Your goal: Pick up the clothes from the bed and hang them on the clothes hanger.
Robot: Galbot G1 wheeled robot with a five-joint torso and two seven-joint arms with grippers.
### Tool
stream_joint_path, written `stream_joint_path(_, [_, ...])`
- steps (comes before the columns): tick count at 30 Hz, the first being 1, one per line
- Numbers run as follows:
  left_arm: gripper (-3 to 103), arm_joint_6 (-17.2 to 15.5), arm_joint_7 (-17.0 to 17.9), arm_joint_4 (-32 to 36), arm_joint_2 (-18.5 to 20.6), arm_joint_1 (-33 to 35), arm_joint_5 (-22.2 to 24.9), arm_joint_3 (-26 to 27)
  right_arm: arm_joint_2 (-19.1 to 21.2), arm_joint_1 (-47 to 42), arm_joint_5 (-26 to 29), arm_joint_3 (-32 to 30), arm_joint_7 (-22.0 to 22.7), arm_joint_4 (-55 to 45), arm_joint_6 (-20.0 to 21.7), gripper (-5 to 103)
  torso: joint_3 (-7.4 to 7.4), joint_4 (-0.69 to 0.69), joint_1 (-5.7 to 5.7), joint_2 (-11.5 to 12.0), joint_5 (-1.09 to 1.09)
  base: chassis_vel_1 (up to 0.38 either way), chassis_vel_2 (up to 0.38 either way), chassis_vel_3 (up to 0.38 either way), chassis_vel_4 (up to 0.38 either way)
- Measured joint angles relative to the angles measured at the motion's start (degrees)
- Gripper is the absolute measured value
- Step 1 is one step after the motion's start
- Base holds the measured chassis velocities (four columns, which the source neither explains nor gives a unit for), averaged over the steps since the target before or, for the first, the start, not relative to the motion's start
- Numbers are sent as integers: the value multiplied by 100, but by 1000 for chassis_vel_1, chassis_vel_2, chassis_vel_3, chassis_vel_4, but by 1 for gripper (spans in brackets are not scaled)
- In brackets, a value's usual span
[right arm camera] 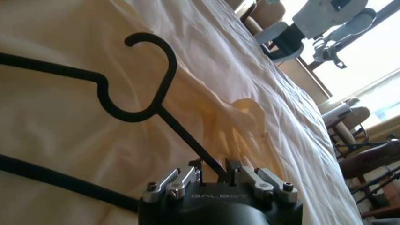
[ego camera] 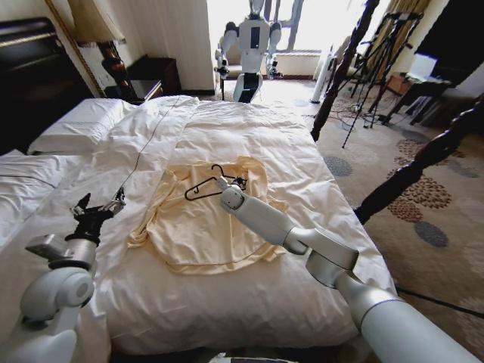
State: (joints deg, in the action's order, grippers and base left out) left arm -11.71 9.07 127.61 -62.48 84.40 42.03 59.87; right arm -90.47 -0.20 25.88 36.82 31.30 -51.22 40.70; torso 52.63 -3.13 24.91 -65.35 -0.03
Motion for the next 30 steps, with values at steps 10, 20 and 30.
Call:
stream_joint_path(10, [100,8,-2,71,-11,60,-10,0,350,-15,584,-117,341,-633,-108,54,0,1,0,0,0,0,0,0,0])
stream_joint_path(20, [100,41,3,98,-23,144,9,24,653,-176,1062,-117,32,-762,-102,93,0,0,0,0,1,0,0,0,0])
stream_joint_path(30, [100,68,-227,-185,-7,168,-465,-51,1528,-548,1318,-435,173,-2341,-893,100,0,3,-1,0,2,0,0,0,0])
